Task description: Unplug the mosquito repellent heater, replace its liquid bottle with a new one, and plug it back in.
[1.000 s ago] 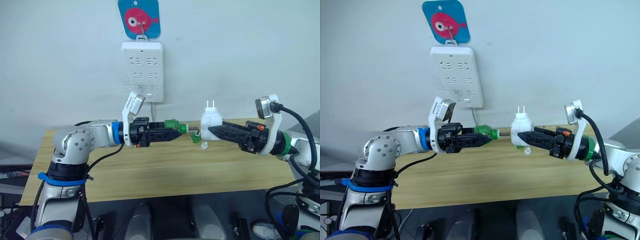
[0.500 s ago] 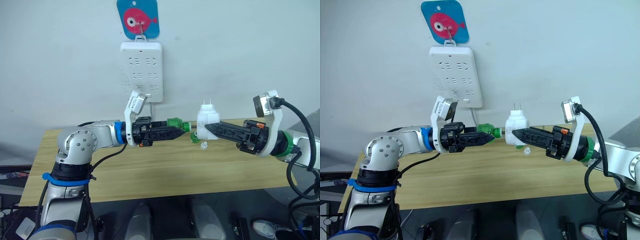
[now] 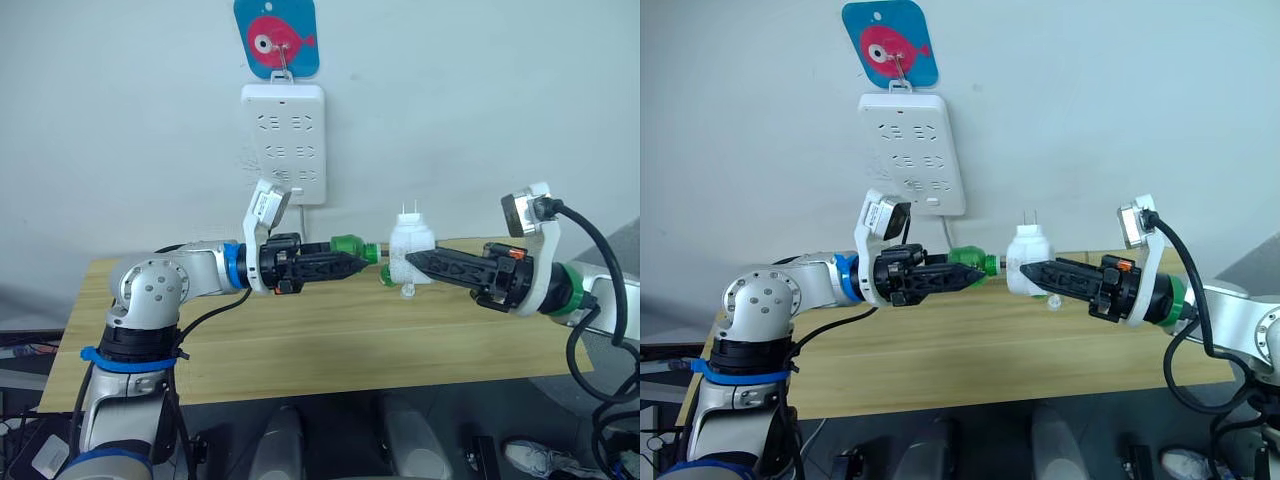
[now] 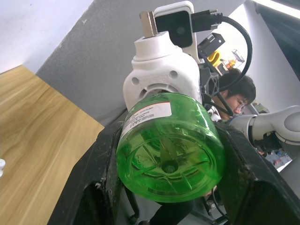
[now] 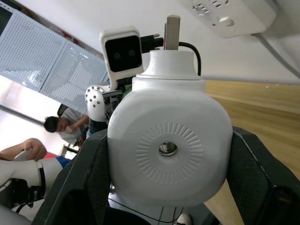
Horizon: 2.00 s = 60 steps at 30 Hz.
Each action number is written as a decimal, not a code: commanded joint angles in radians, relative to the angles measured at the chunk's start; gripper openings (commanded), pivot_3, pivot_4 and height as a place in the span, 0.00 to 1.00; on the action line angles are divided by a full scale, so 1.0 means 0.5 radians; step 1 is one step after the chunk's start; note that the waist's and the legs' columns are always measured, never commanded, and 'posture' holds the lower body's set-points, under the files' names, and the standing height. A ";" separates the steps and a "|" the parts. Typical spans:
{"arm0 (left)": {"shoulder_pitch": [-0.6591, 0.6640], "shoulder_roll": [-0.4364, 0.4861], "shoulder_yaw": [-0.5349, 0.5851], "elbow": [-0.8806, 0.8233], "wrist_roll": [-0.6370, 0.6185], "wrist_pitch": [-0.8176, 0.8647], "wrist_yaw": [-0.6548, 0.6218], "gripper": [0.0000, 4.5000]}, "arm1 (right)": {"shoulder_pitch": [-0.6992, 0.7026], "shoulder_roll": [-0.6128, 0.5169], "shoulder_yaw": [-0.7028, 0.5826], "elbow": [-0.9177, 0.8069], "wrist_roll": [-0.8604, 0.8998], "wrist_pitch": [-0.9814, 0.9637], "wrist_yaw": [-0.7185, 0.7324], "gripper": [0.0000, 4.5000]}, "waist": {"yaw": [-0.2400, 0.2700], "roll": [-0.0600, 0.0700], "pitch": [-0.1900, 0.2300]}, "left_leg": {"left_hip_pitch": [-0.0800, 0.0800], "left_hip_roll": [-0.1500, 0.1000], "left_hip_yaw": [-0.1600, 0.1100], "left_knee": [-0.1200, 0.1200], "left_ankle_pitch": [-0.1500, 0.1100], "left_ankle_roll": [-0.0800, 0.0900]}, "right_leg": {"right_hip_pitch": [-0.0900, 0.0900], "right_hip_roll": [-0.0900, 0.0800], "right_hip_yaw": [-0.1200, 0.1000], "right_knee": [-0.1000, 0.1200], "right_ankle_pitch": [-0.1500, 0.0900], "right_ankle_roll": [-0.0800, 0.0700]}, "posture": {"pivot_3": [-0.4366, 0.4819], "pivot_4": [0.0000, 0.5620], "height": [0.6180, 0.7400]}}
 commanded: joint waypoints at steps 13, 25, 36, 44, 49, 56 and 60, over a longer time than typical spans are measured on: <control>-0.039 -0.072 -0.004 -0.067 -0.022 -0.022 -0.024 0.51 | -0.057 -0.018 0.074 -0.066 0.055 -0.094 0.022 0.66 | 0.000 0.000 0.000 | 0.000 0.000 0.000 0.000 0.000 0.000 | 0.000 0.000 0.000 0.000 0.000 0.000 | 0.30 0.40 1.00; -0.043 -0.059 0.038 -0.106 -0.116 0.053 -0.045 0.51 | -0.038 -0.051 0.069 -0.031 0.055 -0.101 0.018 0.66 | 0.000 0.000 0.000 | 0.000 0.000 0.000 0.000 0.000 0.000 | 0.000 0.000 0.000 0.000 0.000 0.000 | 0.30 0.40 1.00; -0.031 -0.054 -0.046 -0.118 0.029 -0.037 -0.045 0.51 | -0.043 -0.050 0.081 -0.066 0.055 -0.100 0.039 0.66 | 0.001 0.000 0.000 | 0.000 0.000 0.000 0.001 0.000 0.000 | 0.000 0.000 0.000 0.000 0.000 0.000 | 0.30 0.40 1.00; -0.038 -0.090 -0.137 -0.160 0.091 -0.111 -0.101 0.51 | -0.098 -0.015 0.140 -0.125 0.055 -0.131 0.003 0.66 | 0.000 0.000 0.000 | 0.000 0.000 0.000 0.001 0.000 0.000 | 0.000 0.000 0.000 0.000 0.000 0.000 | 0.29 0.39 1.00; -0.048 -0.148 -0.189 -0.175 0.129 -0.153 -0.129 0.51 | -0.128 -0.045 0.188 -0.125 0.055 -0.097 -0.008 0.66 | 0.000 0.000 0.000 | 0.000 0.000 0.000 0.001 0.000 0.000 | 0.000 0.000 0.000 0.000 0.000 0.000 | 0.29 0.39 1.00; -0.033 -0.222 -0.195 -0.150 0.188 -0.198 -0.121 0.51 | -0.124 -0.071 0.192 -0.076 0.055 -0.057 0.043 0.89 | 0.005 0.000 0.000 | 0.000 0.000 0.000 0.001 0.000 0.000 | 0.000 0.000 0.000 0.000 0.000 0.000 | 0.28 0.39 1.00; -0.019 -0.244 -0.194 -0.141 0.197 -0.214 -0.101 0.51 | -0.109 -0.093 0.178 -0.078 0.055 -0.057 0.072 1.00 | -0.001 0.000 0.000 | -0.002 0.000 0.000 0.002 0.000 0.000 | 0.000 -0.001 0.000 0.000 0.000 0.000 | 0.28 0.39 1.00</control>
